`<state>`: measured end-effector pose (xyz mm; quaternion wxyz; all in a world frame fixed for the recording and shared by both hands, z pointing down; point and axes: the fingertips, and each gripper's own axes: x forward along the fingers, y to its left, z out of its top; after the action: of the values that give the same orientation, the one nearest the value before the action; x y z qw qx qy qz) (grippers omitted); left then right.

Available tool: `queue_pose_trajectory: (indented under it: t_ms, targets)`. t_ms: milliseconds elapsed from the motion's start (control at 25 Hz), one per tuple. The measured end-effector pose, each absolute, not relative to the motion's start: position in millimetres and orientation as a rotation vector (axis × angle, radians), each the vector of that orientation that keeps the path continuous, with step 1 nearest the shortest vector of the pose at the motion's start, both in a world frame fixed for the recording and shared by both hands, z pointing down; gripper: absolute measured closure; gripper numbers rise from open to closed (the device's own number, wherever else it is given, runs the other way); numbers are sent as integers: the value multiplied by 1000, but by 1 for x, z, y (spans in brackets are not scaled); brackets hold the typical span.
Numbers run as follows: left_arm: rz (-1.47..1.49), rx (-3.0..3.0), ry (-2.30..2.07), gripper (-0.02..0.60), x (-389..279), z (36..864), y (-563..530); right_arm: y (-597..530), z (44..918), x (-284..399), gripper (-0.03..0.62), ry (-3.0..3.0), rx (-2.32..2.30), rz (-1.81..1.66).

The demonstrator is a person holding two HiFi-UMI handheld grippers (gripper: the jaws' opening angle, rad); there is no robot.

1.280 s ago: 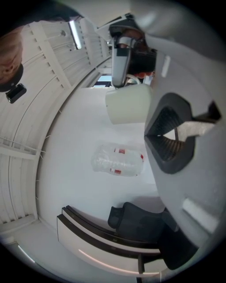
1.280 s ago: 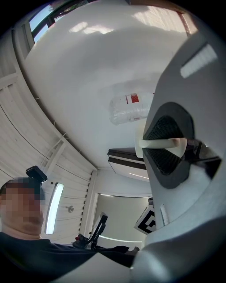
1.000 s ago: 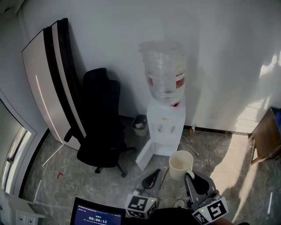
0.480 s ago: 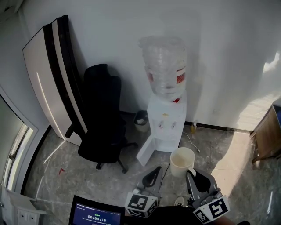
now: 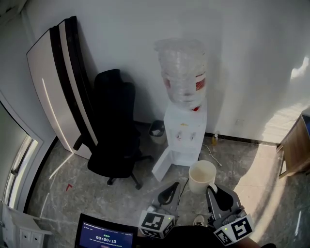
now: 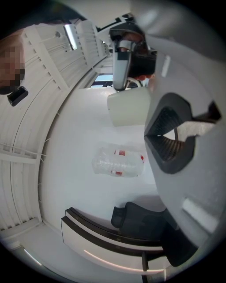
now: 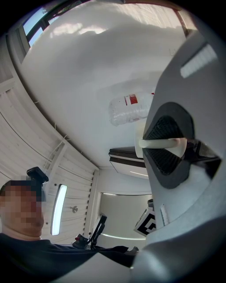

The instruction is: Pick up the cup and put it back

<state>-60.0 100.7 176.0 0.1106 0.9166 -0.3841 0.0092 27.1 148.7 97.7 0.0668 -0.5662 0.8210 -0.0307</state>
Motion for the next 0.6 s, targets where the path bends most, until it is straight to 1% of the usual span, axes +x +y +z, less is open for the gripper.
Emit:
queue_pose_trajectory:
  t_ms: [200, 600]
  targets:
    - [11, 2692, -1124, 577, -47, 159, 91, 144, 86, 40, 546, 2450, -1737, -86]
    - [18, 2723, -1109, 577, -52, 170, 95, 148, 92, 33, 546, 2435, -1761, -100]
